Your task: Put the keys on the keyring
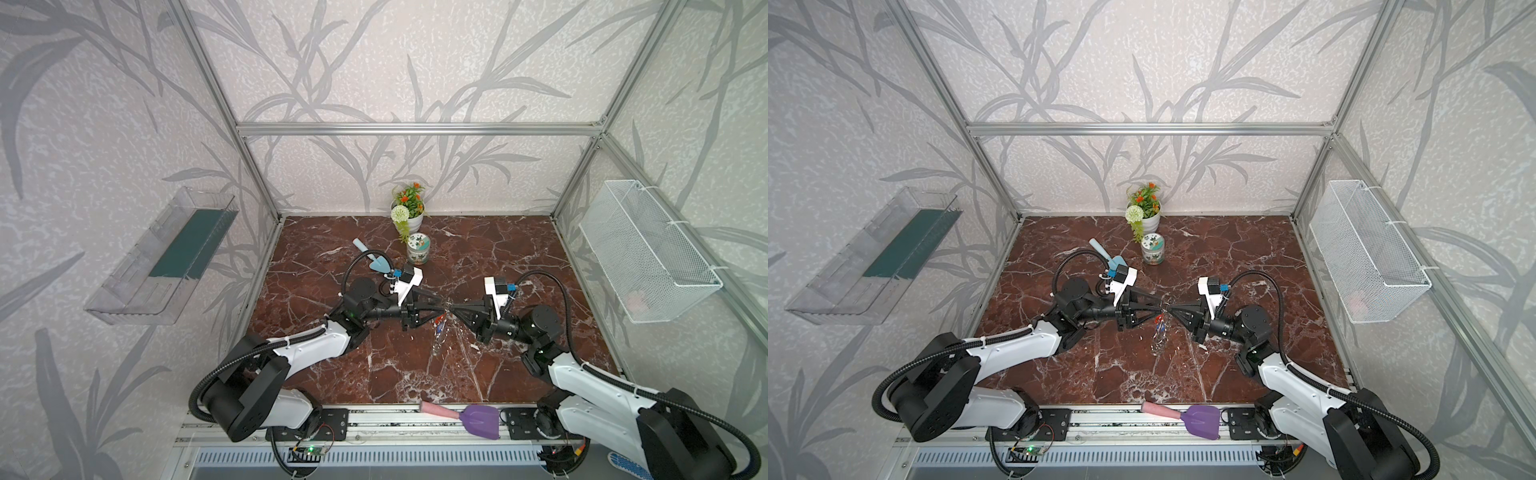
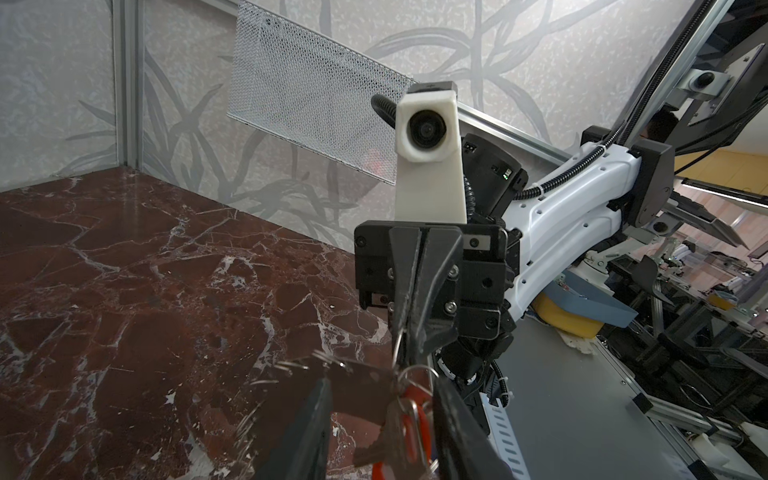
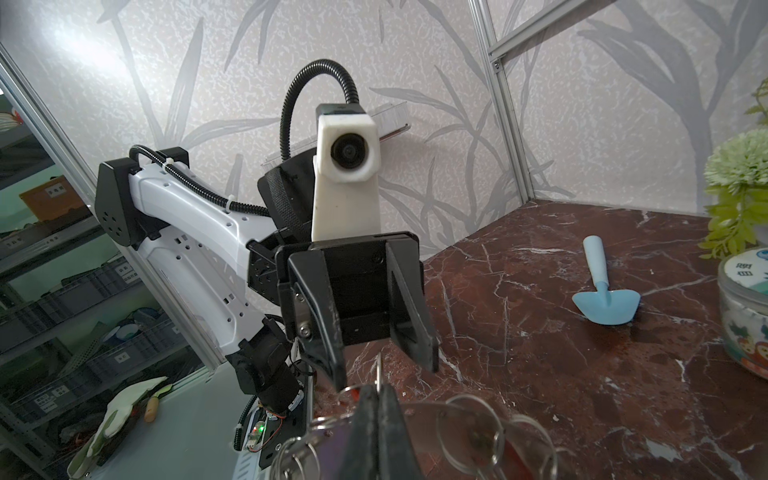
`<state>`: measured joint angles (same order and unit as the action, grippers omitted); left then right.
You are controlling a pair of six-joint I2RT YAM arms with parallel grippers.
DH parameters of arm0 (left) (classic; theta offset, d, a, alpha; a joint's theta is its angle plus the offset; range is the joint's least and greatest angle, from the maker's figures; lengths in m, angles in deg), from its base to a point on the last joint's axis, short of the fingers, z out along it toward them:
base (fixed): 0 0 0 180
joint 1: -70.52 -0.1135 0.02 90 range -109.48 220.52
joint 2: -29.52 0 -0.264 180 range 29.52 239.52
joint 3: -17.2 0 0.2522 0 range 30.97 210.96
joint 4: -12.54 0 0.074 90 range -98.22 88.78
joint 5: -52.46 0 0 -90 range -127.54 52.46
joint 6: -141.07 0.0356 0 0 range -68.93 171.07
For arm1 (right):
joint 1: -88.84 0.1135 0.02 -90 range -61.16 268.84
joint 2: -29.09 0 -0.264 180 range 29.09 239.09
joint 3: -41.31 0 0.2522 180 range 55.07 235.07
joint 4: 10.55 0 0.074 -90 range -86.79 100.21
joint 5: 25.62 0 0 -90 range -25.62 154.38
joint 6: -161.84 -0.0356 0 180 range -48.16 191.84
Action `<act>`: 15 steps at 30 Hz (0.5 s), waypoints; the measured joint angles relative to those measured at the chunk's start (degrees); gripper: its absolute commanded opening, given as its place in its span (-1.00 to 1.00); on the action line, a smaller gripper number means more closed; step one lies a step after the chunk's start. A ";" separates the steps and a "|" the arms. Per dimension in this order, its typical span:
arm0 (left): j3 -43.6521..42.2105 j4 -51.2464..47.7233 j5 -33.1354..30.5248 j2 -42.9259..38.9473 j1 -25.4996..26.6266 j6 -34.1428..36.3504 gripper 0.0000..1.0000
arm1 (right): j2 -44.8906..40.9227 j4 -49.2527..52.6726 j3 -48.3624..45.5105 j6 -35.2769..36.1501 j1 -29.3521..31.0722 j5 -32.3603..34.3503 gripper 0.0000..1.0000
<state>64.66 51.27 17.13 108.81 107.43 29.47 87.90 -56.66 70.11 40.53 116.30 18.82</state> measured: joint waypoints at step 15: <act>1.09 -0.57 0.42 1.25 0.55 -1.55 -0.70 | 0.02 1.16 0.00 -0.22 -0.04 0.00 -1.00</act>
<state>65.75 50.70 17.55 110.05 107.97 27.92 87.92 -55.51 70.11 40.31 116.26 18.82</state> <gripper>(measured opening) 0.163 0.047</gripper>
